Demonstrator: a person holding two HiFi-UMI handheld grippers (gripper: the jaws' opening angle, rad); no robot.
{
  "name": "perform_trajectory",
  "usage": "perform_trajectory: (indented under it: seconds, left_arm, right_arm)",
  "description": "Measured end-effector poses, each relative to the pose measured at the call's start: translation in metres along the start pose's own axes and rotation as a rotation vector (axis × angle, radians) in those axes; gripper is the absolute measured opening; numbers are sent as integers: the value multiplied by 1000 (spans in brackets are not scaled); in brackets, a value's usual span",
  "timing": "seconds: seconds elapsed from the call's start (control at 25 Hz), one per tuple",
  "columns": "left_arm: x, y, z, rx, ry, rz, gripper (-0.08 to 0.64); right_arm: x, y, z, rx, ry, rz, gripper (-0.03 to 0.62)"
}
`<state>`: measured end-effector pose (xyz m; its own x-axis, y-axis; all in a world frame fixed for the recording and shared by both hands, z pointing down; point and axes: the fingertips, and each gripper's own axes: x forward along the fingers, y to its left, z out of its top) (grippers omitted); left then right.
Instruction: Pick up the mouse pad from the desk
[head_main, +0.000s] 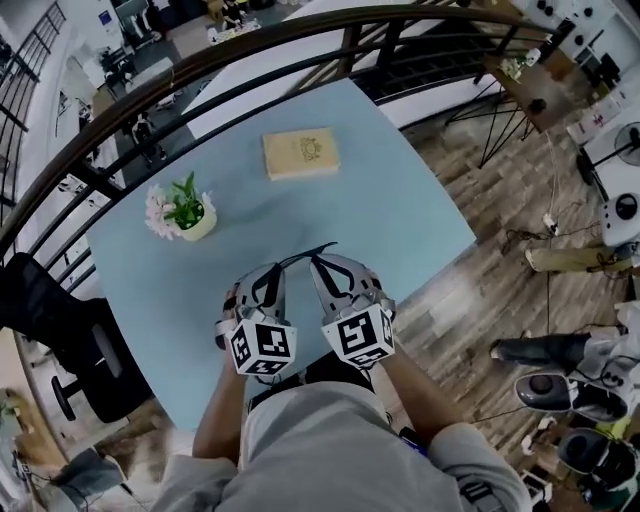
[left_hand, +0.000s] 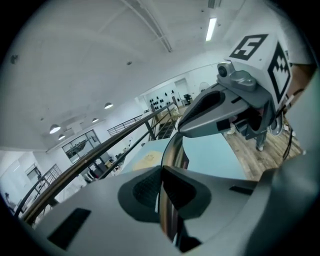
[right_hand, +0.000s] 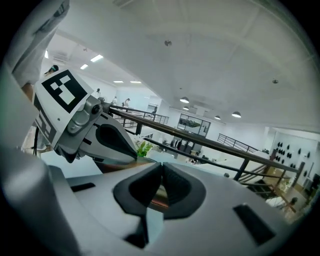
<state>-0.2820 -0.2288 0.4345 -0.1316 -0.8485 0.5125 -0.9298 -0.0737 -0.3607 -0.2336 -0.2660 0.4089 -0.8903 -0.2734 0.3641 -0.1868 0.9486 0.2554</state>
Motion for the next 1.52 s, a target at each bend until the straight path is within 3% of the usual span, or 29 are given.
perform_trajectory:
  seconds: [0.28, 0.48, 0.6, 0.92, 1.16, 1.36, 1.52]
  left_arm:
    - [2, 14, 27, -76, 19, 158, 26]
    - [-12, 23, 53, -180, -35, 243, 26]
    - [-21, 26, 63, -201, -58, 273, 25]
    - [-45, 38, 90, -242, -164, 294, 25]
    - [-60, 44, 90, -295, -234, 270, 25]
    - [-71, 42, 79, -337, -258, 245, 25]
    - [-74, 40, 73, -325, -251, 225, 25]
  right_arm:
    - [0, -25, 20, -16, -109, 105, 14]
    - [-12, -39, 44, 44, -187, 142, 14]
    - [-16, -44, 58, -8, -211, 158, 14]
    - [-28, -48, 87, 2, -288, 128, 14]
    - [-30, -41, 100, 72, -348, 128, 14]
    - [-34, -26, 100, 72, -332, 114, 14]
    - [-34, -18, 97, 66, -315, 98, 14]
